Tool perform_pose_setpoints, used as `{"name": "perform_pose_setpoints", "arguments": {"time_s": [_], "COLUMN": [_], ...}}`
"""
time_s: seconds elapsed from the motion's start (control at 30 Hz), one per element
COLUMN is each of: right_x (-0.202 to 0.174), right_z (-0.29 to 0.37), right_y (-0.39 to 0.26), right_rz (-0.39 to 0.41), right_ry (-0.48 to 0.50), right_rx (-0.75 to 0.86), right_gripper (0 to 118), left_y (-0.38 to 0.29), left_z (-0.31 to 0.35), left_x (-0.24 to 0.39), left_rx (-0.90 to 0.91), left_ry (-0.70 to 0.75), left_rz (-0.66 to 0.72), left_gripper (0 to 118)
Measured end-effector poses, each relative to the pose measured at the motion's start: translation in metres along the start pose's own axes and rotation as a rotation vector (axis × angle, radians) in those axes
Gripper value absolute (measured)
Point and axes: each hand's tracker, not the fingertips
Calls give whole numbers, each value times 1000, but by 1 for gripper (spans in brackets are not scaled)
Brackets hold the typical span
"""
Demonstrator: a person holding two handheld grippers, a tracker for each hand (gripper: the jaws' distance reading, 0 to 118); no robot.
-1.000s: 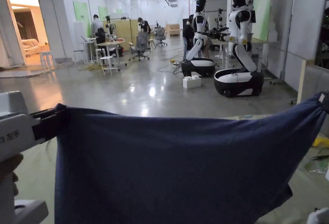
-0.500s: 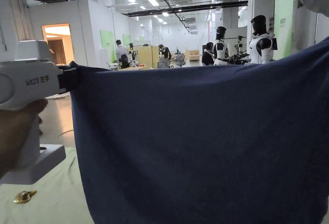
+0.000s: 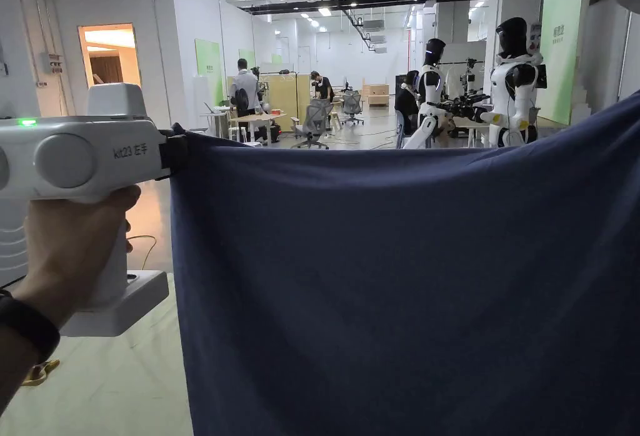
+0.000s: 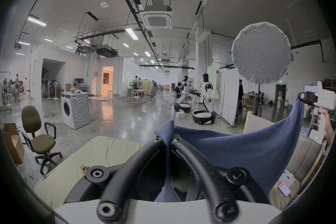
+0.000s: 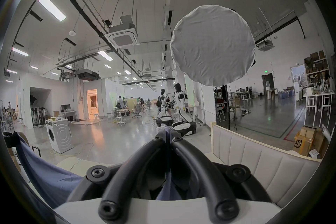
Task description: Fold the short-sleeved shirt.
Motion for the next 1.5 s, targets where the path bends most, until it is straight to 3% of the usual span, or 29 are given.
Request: {"name": "perform_pose_setpoints", "arguments": {"time_s": [0.2, 0.63, 0.67, 0.77, 0.87, 0.93, 1.07, 1.13, 1.27, 1.4, 1.43, 1.47, 1.5], "right_x": [-11, -42, -49, -55, -60, -58, -62, -55, -43, -28, -24, -25, -20], "right_z": [-40, -144, -173, -198, -184, -192, -187, -177, -136, -72, -60, -38, -19], "right_y": [-17, -55, -63, -71, -68, -68, -71, -88, -132, -180, -185, -198, -214], "right_rz": [19, 26, 10, -16, 15, -32, 64, 38, -8, -55, 3, 9, -43], "right_ry": [-34, -76, -25, -28, -40, -41, -28, -11, 48, 73, 114, 139, 125], "right_rx": [-11, -29, -33, -33, -28, -44, -19, -55, -103, -166, -149, -182, -221], "right_gripper": [3, 3, 3, 3, 3, 3, 3, 3, 3, 3, 3, 3, 3], "left_y": [-10, -41, -44, -52, -60, -61, -59, -69, -119, -184, -199, -220, -234], "left_z": [-48, -157, -167, -188, -210, -221, -209, -221, -196, -137, -128, -118, -85], "left_x": [-3, 16, 18, 19, 14, 12, 14, 11, -7, -19, -30, -48, -8], "left_rx": [-25, -56, -65, -83, -112, -119, -120, -129, -148, -204, -222, -266, -270], "left_ry": [18, 133, 141, 137, 158, 154, 147, 134, 88, 47, 39, 6, 13], "left_rz": [71, -45, -55, -47, -21, 0, -8, 16, 54, -9, 11, 48, 116], "left_gripper": [4, 4, 4, 4, 4, 4, 4, 4, 4, 4, 4, 4, 4]}}
